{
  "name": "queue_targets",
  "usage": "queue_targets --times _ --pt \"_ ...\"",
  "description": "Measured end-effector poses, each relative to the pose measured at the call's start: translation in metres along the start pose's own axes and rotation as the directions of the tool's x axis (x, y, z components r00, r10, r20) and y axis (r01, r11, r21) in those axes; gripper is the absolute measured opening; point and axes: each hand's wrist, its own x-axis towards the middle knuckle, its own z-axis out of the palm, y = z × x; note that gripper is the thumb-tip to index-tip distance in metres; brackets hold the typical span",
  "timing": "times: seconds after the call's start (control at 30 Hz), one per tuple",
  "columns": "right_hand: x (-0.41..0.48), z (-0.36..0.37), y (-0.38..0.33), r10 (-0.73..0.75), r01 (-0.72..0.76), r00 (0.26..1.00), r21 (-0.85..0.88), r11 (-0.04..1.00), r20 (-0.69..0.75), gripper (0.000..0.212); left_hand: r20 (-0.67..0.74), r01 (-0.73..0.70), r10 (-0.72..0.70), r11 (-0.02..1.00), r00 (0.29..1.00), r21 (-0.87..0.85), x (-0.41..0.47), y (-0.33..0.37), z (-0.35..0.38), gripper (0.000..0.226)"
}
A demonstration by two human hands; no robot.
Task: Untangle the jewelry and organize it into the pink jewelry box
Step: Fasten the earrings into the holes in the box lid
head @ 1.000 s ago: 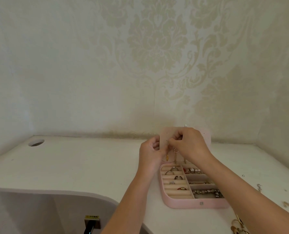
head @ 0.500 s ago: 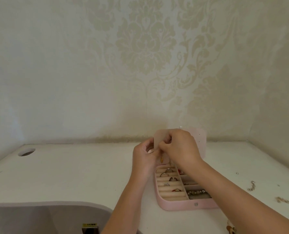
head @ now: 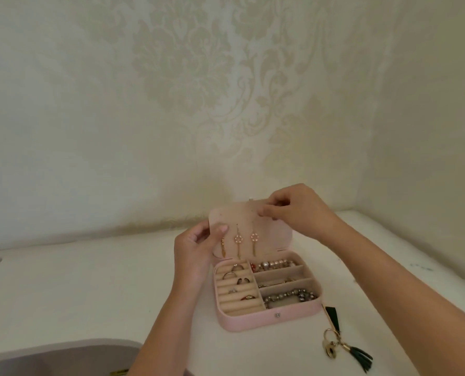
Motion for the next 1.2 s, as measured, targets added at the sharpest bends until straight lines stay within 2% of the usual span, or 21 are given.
queue_targets --times 0.1,0.27,0.37,0.47,0.67,0.93,1.0,1.1,1.2 --pt "-0.011 -0.041 0.025 0.084 -0.084 0.996 0.029 0.996 -0.027 0.016 0.004 0.000 0.000 1.000 1.000 -0.020 -0.001 0.002 0.002 0.014" --pt "-0.029 -0.090 0.072 0.211 -0.209 0.977 -0.273 0.939 -0.022 0.010 0.033 0.019 -0.019 1.000 0.999 -0.015 -0.004 0.004 0.004 0.012" --pt "-0.037 -0.096 0.086 0.366 -0.314 0.929 -0.397 0.863 0.062 0.014 0.020 0.020 -0.020 1.000 1.000 -0.008 -0.004 0.004 0.003 0.012" --pt "-0.037 -0.098 0.089 0.455 -0.384 0.889 -0.454 0.804 0.053 0.029 -0.002 0.027 -0.027 0.999 1.000 0.017 -0.005 0.002 0.004 0.010" --pt "-0.038 -0.084 0.091 0.640 -0.409 0.739 -0.616 0.673 0.209 0.036 -0.008 0.007 -0.006 0.993 1.000 0.121 -0.002 -0.007 0.002 0.008" --pt "-0.033 -0.072 0.100 0.748 -0.498 0.634 -0.635 0.591 0.198 0.034 -0.007 -0.002 0.003 0.994 1.000 0.111 -0.002 -0.005 0.003 0.006" --pt "-0.031 -0.069 0.103 0.753 -0.499 0.632 -0.647 0.577 0.184 0.032 -0.011 0.002 -0.001 0.996 1.000 0.086 -0.001 -0.005 0.003 0.009" --pt "-0.029 -0.070 0.106 0.734 -0.510 0.653 -0.608 0.608 0.186 0.019 -0.003 -0.008 0.008 0.993 1.000 0.114 0.000 -0.005 0.001 0.010" --pt "-0.029 -0.072 0.105 0.712 -0.538 0.665 -0.516 0.667 0.227 0.029 0.020 -0.016 0.013 0.988 1.000 0.152 -0.002 -0.004 0.002 0.015"
